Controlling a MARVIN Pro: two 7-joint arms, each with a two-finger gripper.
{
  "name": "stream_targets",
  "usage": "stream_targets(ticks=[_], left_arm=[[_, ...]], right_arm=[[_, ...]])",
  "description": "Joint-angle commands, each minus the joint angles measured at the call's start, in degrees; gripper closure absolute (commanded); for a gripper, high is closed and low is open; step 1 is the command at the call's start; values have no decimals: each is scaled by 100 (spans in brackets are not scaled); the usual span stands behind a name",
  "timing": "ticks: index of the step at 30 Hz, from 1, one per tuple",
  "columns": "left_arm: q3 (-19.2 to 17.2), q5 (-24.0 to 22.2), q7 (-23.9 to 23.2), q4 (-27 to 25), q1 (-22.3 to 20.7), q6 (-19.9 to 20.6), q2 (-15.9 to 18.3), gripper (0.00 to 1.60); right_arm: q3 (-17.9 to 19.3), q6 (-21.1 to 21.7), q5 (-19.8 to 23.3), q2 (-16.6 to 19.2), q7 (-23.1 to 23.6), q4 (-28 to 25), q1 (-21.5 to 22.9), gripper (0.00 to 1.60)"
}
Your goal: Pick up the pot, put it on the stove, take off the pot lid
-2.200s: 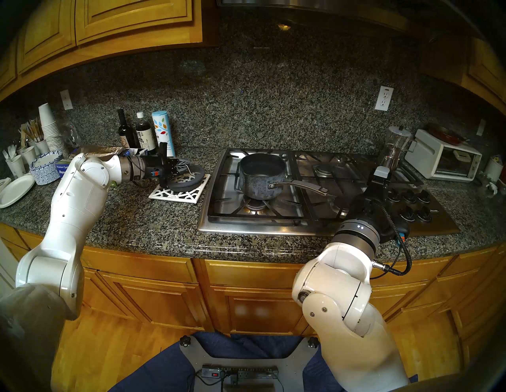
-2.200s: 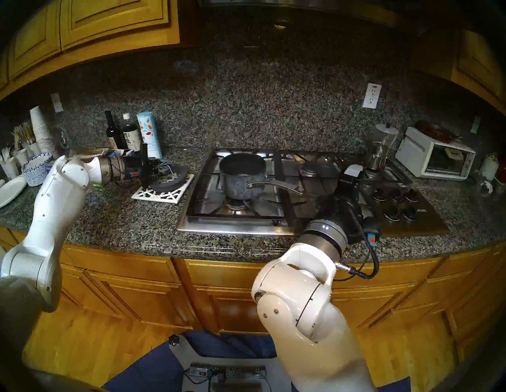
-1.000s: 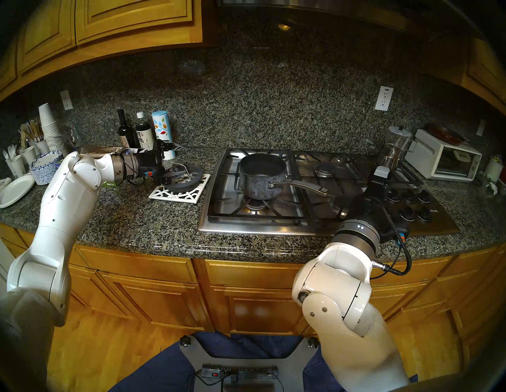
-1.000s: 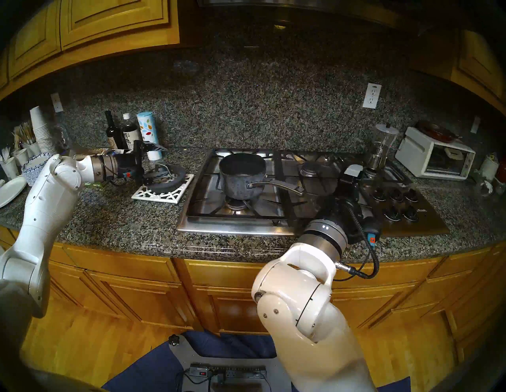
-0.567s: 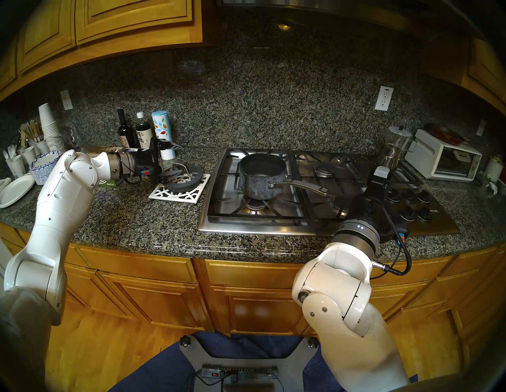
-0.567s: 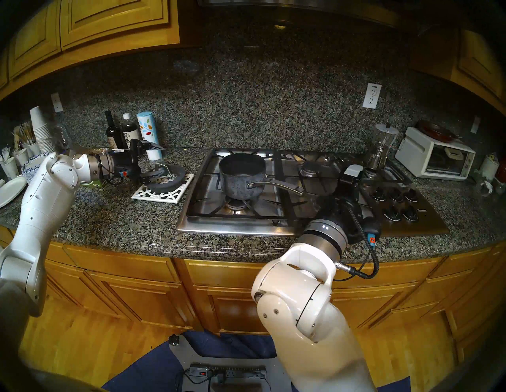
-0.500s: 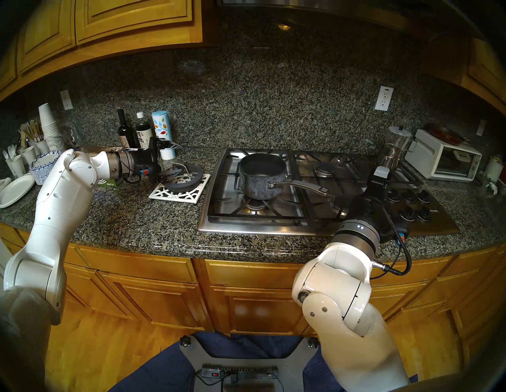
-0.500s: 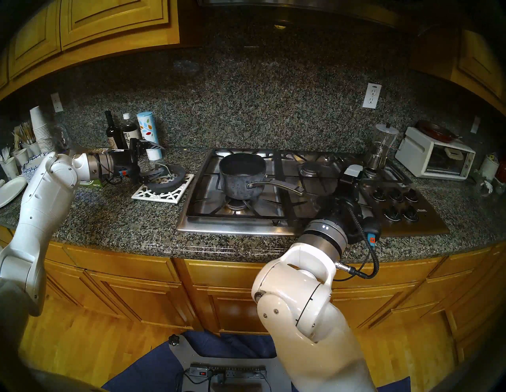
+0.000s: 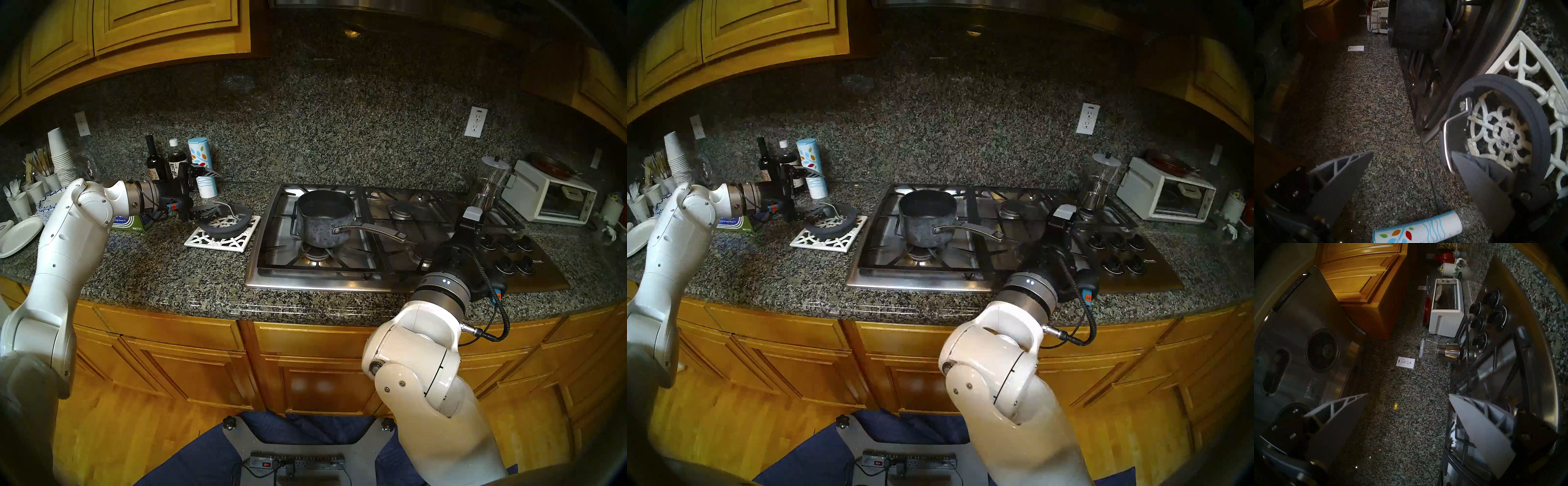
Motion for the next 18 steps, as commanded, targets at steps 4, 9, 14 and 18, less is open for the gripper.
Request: stream_targets(ticks=[4,9,14,18], left_arm=[[-93,-174,115,-148,-299,10,185,0],[-91,-212,121,-154,-311,10,231,0],[-95,-254,111,-182,-366,10,249,0],[-101,-284,98,-197,-428,10,251,0]], right_arm=[[6,10,-83,-8,-399,-138,75,0],[5,10,-85,-1,-408,-139,79,0],[8,10,-78,-6,-392,-137,76,0],[9,10,-73,-5,-383,-135,75,0]])
